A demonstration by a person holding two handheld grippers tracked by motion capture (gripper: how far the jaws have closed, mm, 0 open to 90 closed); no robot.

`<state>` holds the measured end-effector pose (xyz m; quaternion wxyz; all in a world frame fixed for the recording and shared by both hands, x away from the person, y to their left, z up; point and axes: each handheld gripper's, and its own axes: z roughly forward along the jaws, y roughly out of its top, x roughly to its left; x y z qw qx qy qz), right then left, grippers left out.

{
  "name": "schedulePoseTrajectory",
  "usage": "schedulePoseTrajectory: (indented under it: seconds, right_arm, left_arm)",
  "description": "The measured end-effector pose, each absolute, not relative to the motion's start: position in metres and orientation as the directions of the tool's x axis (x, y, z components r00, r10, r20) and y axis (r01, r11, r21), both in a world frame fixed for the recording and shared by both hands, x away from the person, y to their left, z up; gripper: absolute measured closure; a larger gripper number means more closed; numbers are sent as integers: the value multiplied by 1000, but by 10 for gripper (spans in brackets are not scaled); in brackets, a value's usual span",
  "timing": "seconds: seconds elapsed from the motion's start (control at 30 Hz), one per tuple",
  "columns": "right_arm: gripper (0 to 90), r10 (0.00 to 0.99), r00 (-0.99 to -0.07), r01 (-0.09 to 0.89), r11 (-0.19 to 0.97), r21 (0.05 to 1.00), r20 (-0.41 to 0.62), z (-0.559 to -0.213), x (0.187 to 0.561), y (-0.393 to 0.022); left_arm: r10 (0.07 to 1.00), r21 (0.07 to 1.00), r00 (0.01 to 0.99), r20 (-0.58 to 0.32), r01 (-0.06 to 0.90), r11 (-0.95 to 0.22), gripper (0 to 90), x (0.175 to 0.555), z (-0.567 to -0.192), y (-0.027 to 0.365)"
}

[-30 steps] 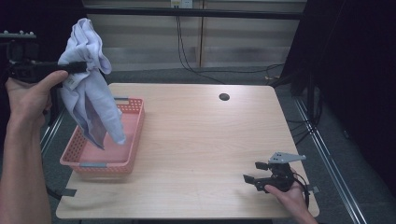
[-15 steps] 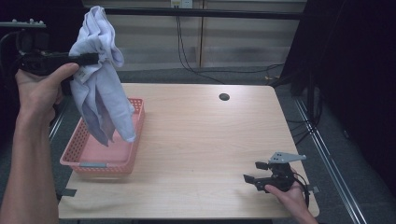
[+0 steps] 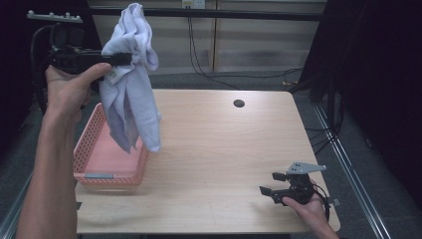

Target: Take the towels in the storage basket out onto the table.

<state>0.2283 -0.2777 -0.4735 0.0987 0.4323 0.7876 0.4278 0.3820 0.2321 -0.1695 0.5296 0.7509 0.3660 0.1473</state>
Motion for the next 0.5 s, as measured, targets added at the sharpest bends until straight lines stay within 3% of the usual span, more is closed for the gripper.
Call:
schedulePoseTrajectory:
  seconds: [0.5]
  right_arm:
    - [219,758,-616,590,263,764,214,-473,228,-278]
  left_arm:
    - [617,882,769,-170,398,-253,670,391,-191,164]
